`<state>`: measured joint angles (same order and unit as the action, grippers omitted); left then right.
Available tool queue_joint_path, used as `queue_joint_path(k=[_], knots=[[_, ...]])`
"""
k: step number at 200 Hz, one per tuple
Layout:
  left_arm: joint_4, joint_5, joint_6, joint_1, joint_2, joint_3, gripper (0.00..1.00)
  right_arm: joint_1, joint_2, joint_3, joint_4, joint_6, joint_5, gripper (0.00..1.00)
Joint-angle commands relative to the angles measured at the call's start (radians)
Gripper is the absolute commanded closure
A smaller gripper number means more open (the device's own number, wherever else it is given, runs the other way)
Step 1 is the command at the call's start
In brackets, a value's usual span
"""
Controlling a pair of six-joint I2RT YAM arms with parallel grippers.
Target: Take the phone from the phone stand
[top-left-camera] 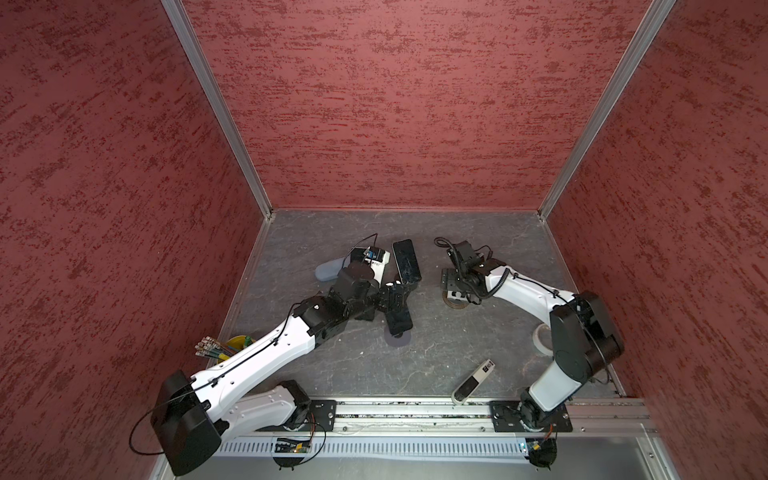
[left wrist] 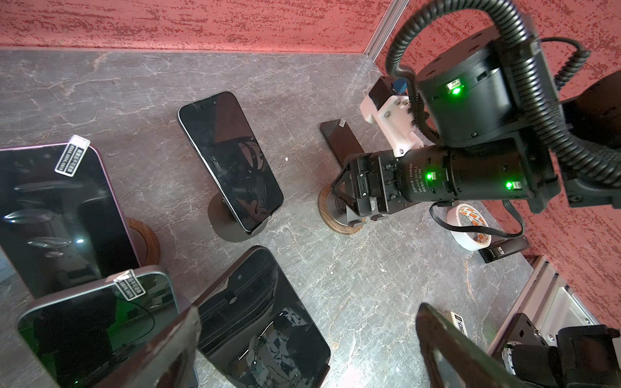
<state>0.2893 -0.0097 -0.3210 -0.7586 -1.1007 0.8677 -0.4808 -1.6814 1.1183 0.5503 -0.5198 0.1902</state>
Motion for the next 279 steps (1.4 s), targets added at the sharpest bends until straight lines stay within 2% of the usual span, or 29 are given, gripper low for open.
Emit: queue_joint_path(k=[1,55,98,138,179,279], knots=[[-0.007,-0.015,0.010,-0.005,0.013,-0.013,0.01,-0.015,-0.024,0.040,0.020,-0.014,0.049,0.16],[-0.010,-0.019,0.013,-0.005,0.012,-0.015,0.00,-0.022,-0.050,0.064,0.036,0.001,0.079,0.23],[-0.005,-0.023,0.017,-0.005,0.012,-0.015,0.00,-0.021,-0.057,0.079,0.028,0.027,0.074,0.36],[0.003,-0.028,0.018,-0.005,0.018,-0.015,0.00,-0.017,-0.079,0.120,0.011,0.075,0.062,0.37],[0.019,-0.047,0.019,-0.005,0.028,-0.015,0.01,0.010,-0.133,0.242,0.001,0.128,0.013,0.38],[0.051,-0.110,0.028,-0.005,0.045,-0.004,0.00,0.085,-0.390,0.577,0.014,0.202,-0.058,0.38]])
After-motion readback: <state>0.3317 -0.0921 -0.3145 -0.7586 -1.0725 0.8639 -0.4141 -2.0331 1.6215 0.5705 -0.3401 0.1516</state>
